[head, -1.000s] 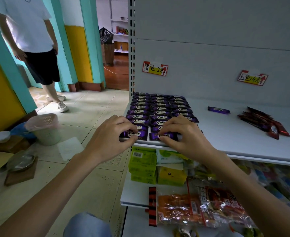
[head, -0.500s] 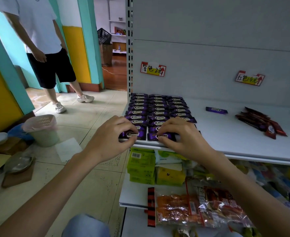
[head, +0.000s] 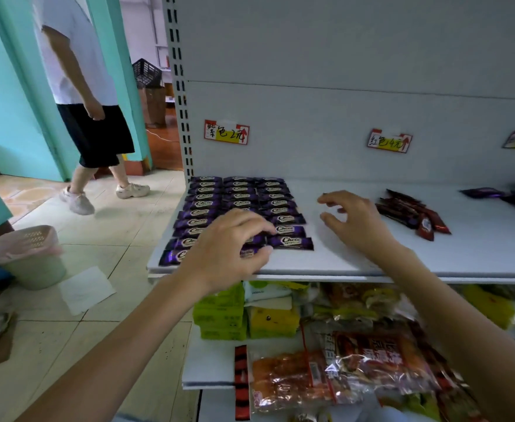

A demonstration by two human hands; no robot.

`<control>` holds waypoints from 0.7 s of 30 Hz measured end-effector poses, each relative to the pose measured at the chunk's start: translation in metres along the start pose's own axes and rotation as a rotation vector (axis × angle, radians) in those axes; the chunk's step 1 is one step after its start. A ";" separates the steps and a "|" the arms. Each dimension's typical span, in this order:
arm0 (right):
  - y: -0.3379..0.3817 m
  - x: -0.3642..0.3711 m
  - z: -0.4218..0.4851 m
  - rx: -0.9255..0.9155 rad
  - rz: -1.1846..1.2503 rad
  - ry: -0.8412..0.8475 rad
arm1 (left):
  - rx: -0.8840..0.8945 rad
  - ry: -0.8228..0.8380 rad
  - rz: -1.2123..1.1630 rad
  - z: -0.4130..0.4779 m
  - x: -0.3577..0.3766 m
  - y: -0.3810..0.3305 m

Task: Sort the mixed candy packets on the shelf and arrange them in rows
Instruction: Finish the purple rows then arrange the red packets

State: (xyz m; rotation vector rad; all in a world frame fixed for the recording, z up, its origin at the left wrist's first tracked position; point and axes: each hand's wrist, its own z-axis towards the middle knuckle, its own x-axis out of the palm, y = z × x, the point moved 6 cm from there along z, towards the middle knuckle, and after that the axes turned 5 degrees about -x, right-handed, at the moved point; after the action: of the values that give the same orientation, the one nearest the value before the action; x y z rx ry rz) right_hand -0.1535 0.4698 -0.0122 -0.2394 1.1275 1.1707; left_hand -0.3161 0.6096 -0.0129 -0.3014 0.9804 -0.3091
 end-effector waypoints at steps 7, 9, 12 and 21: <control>-0.048 0.002 0.008 0.152 -0.200 0.275 | 0.151 0.179 0.079 0.043 0.053 -0.047; -0.051 0.004 0.011 0.127 -0.250 0.281 | 0.186 0.176 0.095 0.046 0.062 -0.051; -0.045 -0.003 0.008 0.037 -0.351 0.171 | 0.187 0.188 0.100 0.045 0.069 -0.050; -0.029 -0.026 -0.017 -0.105 -0.151 0.063 | 0.171 0.183 0.118 0.045 0.072 -0.050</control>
State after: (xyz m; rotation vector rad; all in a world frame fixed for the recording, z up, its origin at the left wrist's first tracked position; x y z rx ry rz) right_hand -0.1381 0.4304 -0.0106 -0.4377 1.0845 1.0948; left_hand -0.2468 0.5405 -0.0250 -0.0599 1.1389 -0.3141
